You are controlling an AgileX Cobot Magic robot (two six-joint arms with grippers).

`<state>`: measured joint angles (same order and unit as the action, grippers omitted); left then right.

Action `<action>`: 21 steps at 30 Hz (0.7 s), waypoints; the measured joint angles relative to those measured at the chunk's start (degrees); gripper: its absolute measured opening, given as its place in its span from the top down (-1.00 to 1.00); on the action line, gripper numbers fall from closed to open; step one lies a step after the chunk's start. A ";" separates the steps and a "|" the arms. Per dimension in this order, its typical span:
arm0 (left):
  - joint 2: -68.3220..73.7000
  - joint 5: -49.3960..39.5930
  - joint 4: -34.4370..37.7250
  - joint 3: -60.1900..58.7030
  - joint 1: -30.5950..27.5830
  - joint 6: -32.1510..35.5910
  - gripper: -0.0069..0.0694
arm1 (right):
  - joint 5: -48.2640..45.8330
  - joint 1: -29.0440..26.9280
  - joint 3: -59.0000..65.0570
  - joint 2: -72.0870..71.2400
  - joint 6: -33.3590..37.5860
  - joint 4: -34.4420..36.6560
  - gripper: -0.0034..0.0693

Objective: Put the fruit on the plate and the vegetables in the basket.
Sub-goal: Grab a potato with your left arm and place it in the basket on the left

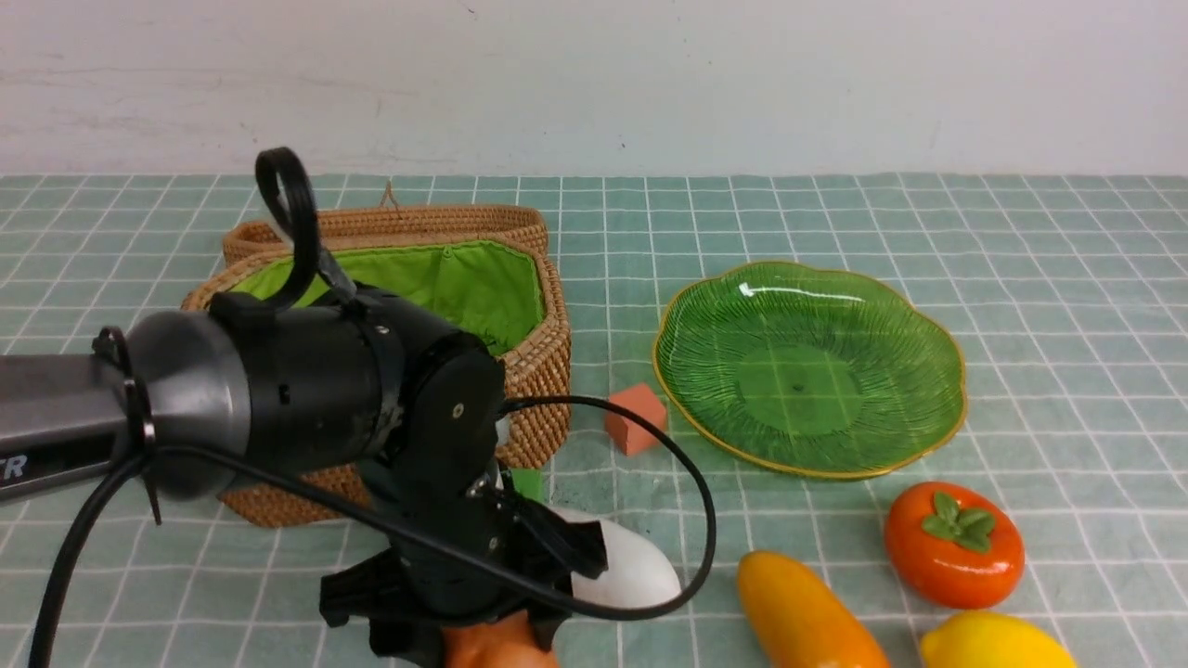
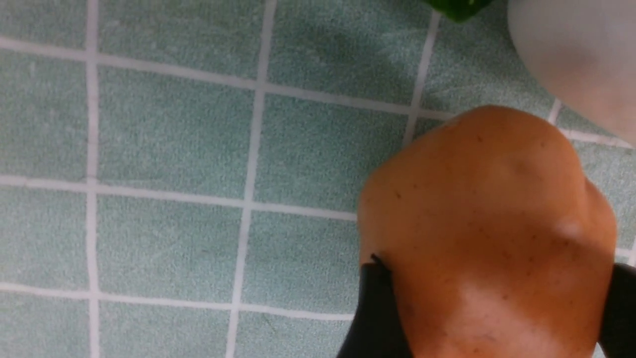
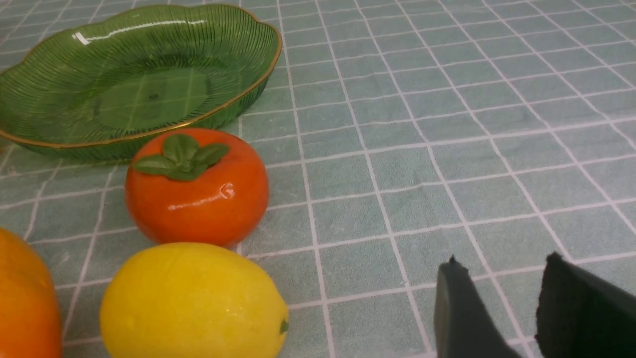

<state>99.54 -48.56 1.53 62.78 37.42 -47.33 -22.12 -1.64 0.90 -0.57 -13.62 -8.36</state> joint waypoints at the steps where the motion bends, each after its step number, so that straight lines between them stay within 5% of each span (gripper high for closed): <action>1: 0.00 -0.02 0.00 0.00 0.00 0.33 -0.52 | 0.00 0.00 0.00 0.00 0.00 0.00 0.25; 21: -3.33 -3.24 -2.55 -1.30 0.00 2.20 -0.52 | 0.00 0.00 0.00 0.00 0.00 0.00 0.25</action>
<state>96.21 -51.80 -1.02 61.48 37.42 -45.14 -22.12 -1.64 0.90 -0.57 -13.62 -8.36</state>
